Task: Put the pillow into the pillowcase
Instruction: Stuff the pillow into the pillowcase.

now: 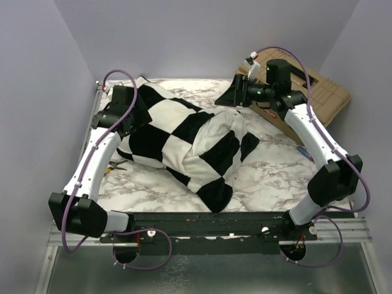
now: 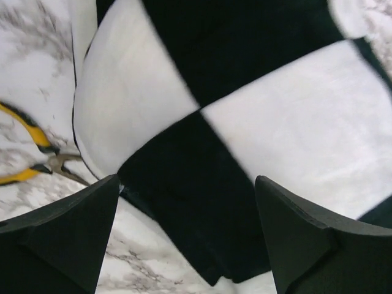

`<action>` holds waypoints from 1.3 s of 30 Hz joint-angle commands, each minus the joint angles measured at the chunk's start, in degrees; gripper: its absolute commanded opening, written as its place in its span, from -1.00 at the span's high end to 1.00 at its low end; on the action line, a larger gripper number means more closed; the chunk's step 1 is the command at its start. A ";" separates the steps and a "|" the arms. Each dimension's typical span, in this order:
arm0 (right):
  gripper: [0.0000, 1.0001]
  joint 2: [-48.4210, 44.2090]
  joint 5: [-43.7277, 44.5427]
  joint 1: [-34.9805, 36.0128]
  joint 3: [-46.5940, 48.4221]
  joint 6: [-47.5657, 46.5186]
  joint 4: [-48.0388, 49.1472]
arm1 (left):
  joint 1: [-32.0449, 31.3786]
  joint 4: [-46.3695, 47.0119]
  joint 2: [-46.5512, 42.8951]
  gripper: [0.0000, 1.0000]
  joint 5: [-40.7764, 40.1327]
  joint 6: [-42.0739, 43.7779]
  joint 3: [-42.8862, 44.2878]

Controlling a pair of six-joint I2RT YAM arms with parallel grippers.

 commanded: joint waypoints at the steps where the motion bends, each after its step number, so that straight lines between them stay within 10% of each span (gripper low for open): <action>1: -0.72 -5.12 12.73 0.35 2.00 -4.70 -12.97 | 6.34 -4.31 -3.73 -0.86 20.53 -8.35 -11.07; 11: -0.53 2.94 18.42 -0.01 0.46 -1.38 -28.13 | 10.02 24.97 -10.85 -0.89 39.66 -25.11 -39.75; 23: -0.24 3.22 25.42 0.00 -6.88 -3.95 -32.44 | 10.05 26.88 -11.34 -0.83 36.77 -20.96 -39.91; 28: 0.97 3.82 17.66 -0.01 -4.11 -3.61 -31.15 | 10.07 28.88 -7.91 -0.73 36.98 -19.55 -38.80; 34: 1.00 -2.21 -0.37 -0.14 3.49 0.13 -22.05 | 9.34 32.87 -2.93 -0.22 38.28 -17.55 -34.03; 39: 1.00 -6.67 -17.94 -0.14 -1.23 16.32 7.17 | 4.62 33.60 2.20 -0.03 37.06 -14.35 -28.12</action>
